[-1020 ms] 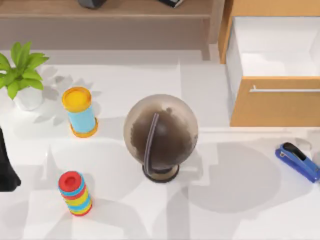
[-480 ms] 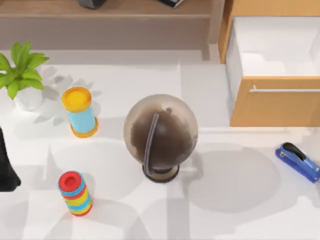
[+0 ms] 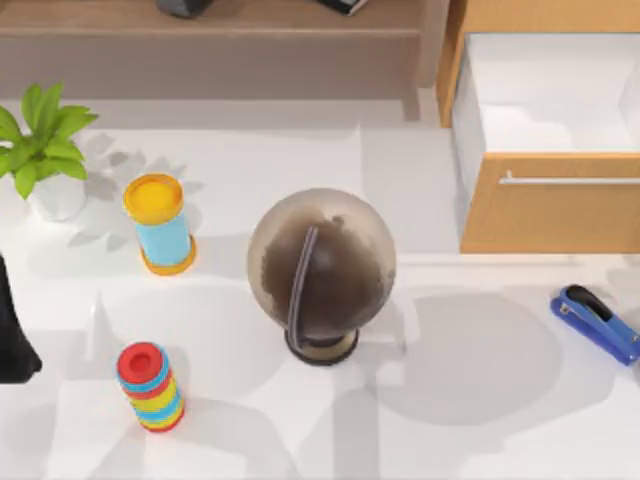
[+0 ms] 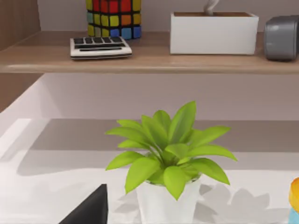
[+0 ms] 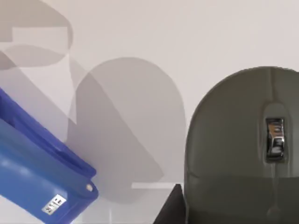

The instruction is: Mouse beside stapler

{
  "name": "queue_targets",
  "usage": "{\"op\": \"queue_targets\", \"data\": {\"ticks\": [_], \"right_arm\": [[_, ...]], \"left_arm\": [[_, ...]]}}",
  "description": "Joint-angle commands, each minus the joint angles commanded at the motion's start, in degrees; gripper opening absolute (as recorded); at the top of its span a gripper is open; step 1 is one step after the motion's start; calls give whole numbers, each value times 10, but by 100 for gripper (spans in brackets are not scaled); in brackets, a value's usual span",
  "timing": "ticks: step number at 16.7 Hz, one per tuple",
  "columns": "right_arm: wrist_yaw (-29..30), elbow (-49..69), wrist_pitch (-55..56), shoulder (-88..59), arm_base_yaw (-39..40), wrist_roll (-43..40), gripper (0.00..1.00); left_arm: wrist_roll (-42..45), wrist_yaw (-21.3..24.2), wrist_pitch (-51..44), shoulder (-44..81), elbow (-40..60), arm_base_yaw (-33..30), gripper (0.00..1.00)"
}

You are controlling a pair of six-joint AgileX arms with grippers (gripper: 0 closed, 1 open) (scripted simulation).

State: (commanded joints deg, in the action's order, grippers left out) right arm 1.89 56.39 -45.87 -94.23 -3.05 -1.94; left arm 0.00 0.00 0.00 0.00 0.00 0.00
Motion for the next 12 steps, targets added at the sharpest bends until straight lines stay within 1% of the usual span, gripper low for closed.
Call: {"op": "queue_targets", "data": {"ticks": [6,11,12], "right_arm": [[-28,10,41,-47,-30,-23,0],[-29,6,43,-52,-32,-24,0],[-29,6,43,-52,-32,-24,8]], "left_arm": [[0,0,0,0,0,0,100],[0,0,0,0,0,0,100],[0,0,0,0,0,0,100]]}}
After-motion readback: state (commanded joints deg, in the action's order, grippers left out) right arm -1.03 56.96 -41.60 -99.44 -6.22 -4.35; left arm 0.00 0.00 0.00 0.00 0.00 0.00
